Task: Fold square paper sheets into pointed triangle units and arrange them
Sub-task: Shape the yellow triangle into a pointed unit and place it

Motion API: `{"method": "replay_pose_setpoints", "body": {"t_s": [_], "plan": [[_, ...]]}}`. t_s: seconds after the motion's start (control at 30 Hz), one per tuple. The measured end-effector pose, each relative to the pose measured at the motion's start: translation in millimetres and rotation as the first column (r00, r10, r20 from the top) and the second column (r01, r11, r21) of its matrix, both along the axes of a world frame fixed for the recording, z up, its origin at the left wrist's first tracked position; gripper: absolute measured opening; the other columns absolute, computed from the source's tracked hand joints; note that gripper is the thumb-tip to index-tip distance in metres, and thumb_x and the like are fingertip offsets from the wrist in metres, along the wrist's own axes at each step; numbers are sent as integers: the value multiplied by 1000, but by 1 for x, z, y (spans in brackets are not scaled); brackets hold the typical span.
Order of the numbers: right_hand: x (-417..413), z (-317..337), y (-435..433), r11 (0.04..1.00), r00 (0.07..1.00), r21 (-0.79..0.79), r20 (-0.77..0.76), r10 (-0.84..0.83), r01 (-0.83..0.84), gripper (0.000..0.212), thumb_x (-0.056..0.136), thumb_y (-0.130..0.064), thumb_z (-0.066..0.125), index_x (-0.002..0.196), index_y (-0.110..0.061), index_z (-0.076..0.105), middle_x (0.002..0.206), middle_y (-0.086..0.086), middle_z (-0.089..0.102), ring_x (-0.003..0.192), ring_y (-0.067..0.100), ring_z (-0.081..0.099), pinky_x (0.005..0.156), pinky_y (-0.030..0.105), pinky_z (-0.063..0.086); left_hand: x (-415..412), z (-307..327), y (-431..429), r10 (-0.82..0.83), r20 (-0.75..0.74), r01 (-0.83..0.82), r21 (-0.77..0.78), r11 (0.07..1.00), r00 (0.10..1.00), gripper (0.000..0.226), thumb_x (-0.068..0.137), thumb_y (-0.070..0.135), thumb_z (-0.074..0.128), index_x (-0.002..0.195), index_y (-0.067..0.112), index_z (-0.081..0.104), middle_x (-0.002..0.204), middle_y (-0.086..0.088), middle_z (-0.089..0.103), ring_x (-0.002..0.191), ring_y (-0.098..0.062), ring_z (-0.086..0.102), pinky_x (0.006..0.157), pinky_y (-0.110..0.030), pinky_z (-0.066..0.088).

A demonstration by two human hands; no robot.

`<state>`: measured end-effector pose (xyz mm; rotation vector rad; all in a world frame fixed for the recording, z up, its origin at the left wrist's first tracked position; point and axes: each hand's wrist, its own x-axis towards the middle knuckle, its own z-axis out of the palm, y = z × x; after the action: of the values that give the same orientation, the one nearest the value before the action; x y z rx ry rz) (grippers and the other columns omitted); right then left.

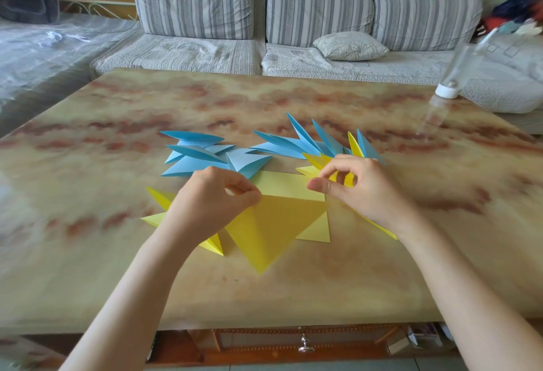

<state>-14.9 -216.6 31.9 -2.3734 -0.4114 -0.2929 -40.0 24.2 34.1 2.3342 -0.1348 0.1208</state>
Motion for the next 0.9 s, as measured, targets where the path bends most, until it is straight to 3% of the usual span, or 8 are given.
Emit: {"method": "replay_pose_setpoints", "body": {"t_s": [0.07, 0.17, 0.27, 0.33, 0.47, 0.63, 0.77, 0.9], "plan": [[-1, 1, 9, 998, 995, -30, 85, 52, -49, 52, 64, -81, 55, 79, -33, 69, 80, -18, 62, 76, 12, 52, 75, 35, 45, -1, 0, -5, -18, 10, 18, 14, 1000, 1000, 11, 81, 33, 70, 70, 37, 68, 70, 19, 65, 72, 0, 58, 64, -20, 42], [-7, 0, 26, 988, 988, 38, -9, 152, -152, 33, 73, -56, 69, 91, -29, 74, 87, -16, 68, 84, 7, 54, 85, 29, 44, -2, 0, -10, -28, 17, 28, 23, 999, 999, 12, 80, 34, 70, 69, 39, 67, 71, 20, 65, 77, -2, 58, 70, -24, 45], [-13, -3, 42, 970, 969, 133, -112, 220, -205, 7, 78, -27, 77, 83, -23, 74, 76, -12, 67, 79, -1, 56, 78, 16, 43, -3, 0, -13, -29, 39, 28, 19, 999, 999, 16, 78, 37, 71, 64, 42, 65, 65, 26, 63, 76, -1, 57, 68, -23, 43], [-14, -4, 47, 962, 962, 181, -141, 232, -205, 8, 79, -19, 77, 78, -25, 72, 70, -13, 65, 72, -5, 54, 70, 9, 41, -4, 0, -15, -41, 44, 40, 19, 999, 998, 18, 78, 38, 71, 62, 44, 64, 64, 28, 62, 76, 0, 56, 67, -21, 41], [-12, -2, 42, 964, 956, 192, -193, 222, -185, 13, 77, -18, 78, 71, -26, 71, 68, -12, 67, 66, -4, 53, 65, 11, 40, -3, 2, -11, -110, -10, 110, -13, 994, 994, 11, 78, 34, 74, 70, 40, 71, 70, 26, 67, 78, 4, 60, 67, -9, 44], [-12, 6, 36, 959, 941, 188, -226, 251, -211, 10, 76, -17, 79, 71, -19, 71, 68, -9, 66, 60, -5, 52, 60, 9, 37, -2, 7, -2, -114, -103, 103, -106, 989, 988, 2, 76, 31, 77, 75, 33, 76, 75, 17, 73, 76, 1, 67, 79, -21, 53], [-13, 11, 33, 961, 932, 158, -251, 261, -226, 8, 77, -14, 79, 74, -11, 71, 64, -11, 61, 52, -8, 51, 55, 6, 35, -2, 8, -1, -110, -156, 91, -121, 988, 982, 6, 76, 32, 77, 72, 35, 74, 75, 18, 73, 74, 4, 67, 76, -16, 51], [-12, 12, 28, 960, 929, 179, -267, 257, -214, 10, 76, -15, 79, 70, -16, 70, 56, -16, 61, 52, -7, 51, 55, 6, 35, -1, 12, 4, -93, -189, 70, -125, 990, 977, 7, 75, 32, 78, 71, 35, 74, 74, 19, 73, 74, 6, 66, 73, -11, 47]]}}
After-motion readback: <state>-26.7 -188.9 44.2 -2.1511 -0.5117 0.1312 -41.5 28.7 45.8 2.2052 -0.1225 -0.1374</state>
